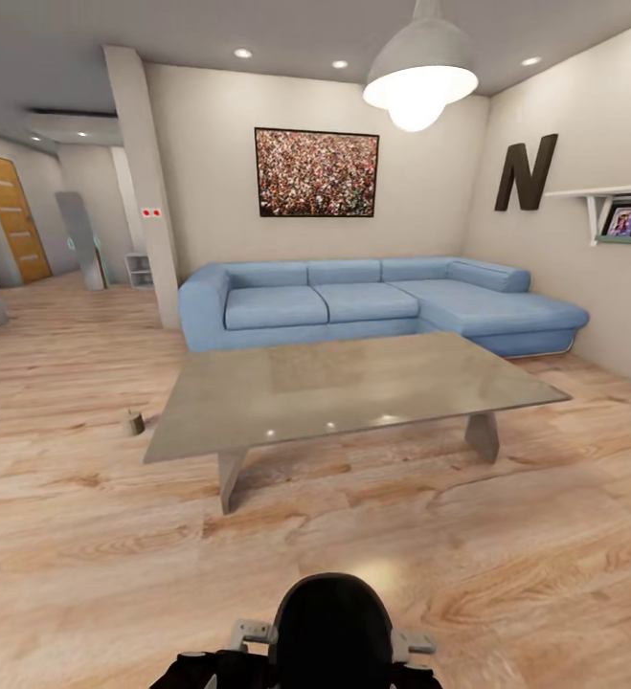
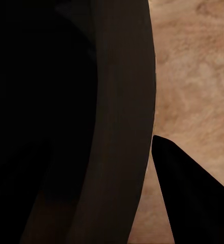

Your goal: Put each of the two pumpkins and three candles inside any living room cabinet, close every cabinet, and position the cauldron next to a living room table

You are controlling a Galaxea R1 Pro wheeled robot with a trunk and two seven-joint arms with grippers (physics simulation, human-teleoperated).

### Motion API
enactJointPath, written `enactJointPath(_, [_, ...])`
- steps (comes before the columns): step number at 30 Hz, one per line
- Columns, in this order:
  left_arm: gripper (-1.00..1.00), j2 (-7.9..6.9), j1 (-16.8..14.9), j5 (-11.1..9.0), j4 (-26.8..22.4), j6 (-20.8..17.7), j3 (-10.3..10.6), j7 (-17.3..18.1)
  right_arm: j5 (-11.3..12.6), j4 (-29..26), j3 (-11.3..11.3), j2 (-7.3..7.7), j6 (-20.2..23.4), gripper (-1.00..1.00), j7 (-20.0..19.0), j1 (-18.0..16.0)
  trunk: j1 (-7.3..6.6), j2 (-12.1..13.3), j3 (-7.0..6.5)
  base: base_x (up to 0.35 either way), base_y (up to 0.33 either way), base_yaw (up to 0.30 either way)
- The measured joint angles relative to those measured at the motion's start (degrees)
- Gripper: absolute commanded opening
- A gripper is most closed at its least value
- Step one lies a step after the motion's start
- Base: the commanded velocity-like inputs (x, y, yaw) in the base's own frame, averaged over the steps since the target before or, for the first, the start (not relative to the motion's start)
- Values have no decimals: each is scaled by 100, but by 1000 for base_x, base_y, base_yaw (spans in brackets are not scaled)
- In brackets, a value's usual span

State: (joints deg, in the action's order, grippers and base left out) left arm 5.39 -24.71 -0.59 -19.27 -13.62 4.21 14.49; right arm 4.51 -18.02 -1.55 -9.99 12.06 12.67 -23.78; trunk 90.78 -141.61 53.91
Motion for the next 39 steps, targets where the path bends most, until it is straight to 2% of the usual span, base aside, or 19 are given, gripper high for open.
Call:
enactJointPath(6, [-100, 0, 0, -3, -1, -1, -2, -2, -3, -4, -4, 0, -3, -100, 0, 0, 0, 0, 0, 268, 142, 22])
enactJointPath(17, [-100, 0, 0, -5, -2, -1, -2, -1, 3, -4, -8, -1, -4, -100, -1, -1, 1, 0, 0, 237, 151, 215])
enactJointPath(27, [-100, -2, 0, 0, 0, 1, -2, -3, 9, -1, -6, 0, -1, -100, -1, 0, 0, 0, 0, 269, 144, 15])
enactJointPath(39, [-100, 0, 0, -1, 0, 2, -2, -8, 6, -4, -8, 0, -1, -100, 0, 0, 0, 0, 0, 254, 18, 0])
